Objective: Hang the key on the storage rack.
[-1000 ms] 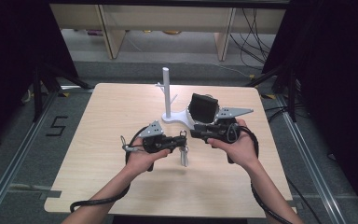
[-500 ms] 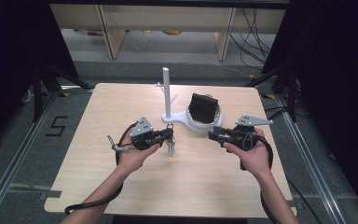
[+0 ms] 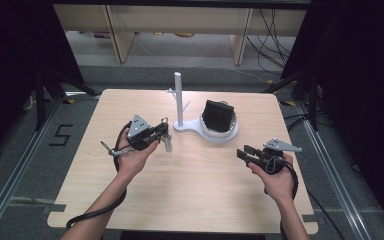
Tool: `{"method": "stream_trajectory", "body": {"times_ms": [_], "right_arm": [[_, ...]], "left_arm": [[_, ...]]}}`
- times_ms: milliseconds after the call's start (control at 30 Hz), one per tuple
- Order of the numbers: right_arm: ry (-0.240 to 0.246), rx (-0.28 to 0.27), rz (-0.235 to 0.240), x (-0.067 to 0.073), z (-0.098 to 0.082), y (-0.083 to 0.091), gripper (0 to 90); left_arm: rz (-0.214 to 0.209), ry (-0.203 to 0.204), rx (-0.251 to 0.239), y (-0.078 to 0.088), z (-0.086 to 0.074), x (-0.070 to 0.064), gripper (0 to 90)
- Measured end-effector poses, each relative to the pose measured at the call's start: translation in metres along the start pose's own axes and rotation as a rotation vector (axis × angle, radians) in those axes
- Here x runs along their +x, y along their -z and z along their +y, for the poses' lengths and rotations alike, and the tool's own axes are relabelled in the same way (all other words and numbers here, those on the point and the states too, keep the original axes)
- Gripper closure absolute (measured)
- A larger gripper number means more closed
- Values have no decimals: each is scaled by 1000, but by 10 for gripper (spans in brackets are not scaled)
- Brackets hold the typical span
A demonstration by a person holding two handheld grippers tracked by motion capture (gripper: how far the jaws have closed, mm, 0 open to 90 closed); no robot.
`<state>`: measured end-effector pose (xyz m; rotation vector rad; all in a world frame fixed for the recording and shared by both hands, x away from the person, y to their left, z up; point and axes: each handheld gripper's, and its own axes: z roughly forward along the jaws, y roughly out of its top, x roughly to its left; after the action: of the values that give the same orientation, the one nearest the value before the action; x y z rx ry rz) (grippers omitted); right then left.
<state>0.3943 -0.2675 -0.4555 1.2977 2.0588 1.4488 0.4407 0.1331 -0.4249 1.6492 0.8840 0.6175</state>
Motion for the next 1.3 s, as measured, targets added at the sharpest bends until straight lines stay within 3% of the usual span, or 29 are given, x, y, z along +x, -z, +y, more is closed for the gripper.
{"method": "stream_trajectory", "body": {"times_ms": [100, 200, 233, 433, 467, 500, 567, 600, 633, 833, 933, 1033, 1300], "right_arm": [[9, 9, -25, 0, -4, 0, 591], [22, -11, -24, -1, -4, -1, 591], [-7, 10, -15, 1, -6, -1, 590], [-18, 17, -10, 0, -10, -3, 590], [20, 12, -11, -2, -10, -3, 590], [-19, 17, -5, 1, -11, -3, 590], [-13, 17, -7, 1, -11, -3, 590], [23, 13, -18, -2, -11, -4, 590], [23, 13, -18, -2, -11, -4, 590], [12, 9, -2, -1, -11, -4, 590], [12, 6, 4, -1, -11, -4, 590], [-23, 16, 5, 3, -10, -2, 591], [-20, 17, 3, 3, -10, -2, 590]], "left_arm": [[56, 13, -14, -3, 8, 8, 823], [83, 14, -17, -5, 11, 11, 823], [101, 18, -16, -6, 13, 14, 823], [152, 24, -4, -14, 15, 19, 823], [158, 24, -1, -15, 16, 20, 823], [164, 25, 0, -16, 16, 20, 823], [165, 24, 4, -17, 17, 21, 823], [173, 23, 6, -20, 18, 22, 823], [173, 23, 6, -20, 18, 22, 823], [215, 29, 13, -27, 23, 24, 823], [222, 27, 13, -30, 26, 25, 823], [231, 26, 20, -33, 28, 26, 823], [253, 20, 30, -40, 31, 27, 824]]}}
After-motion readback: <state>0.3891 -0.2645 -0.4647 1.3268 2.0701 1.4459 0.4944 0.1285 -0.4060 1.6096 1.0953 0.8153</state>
